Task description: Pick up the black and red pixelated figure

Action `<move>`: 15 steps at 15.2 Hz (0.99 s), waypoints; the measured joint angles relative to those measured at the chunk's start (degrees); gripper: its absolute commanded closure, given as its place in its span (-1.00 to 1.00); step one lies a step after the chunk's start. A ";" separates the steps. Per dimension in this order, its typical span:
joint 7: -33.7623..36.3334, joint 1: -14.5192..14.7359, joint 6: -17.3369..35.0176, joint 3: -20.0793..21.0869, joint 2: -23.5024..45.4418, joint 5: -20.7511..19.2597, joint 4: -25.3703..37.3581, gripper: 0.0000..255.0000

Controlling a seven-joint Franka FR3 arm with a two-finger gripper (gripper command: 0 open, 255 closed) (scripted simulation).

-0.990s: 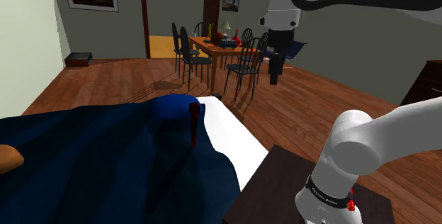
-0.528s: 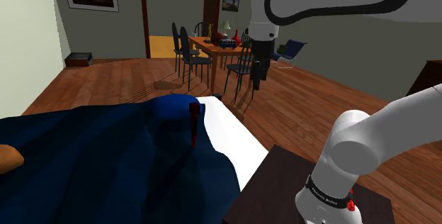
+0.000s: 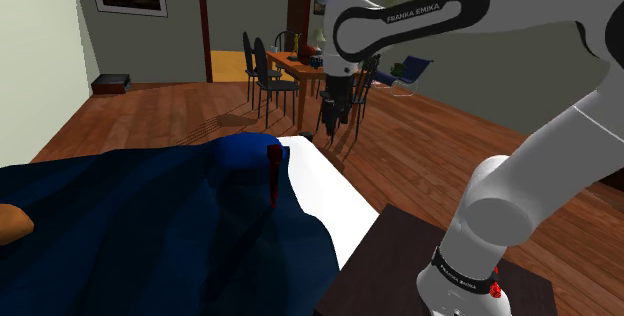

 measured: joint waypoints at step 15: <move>1.05 -1.65 15.24 -1.78 32.07 2.24 18.57 -1.00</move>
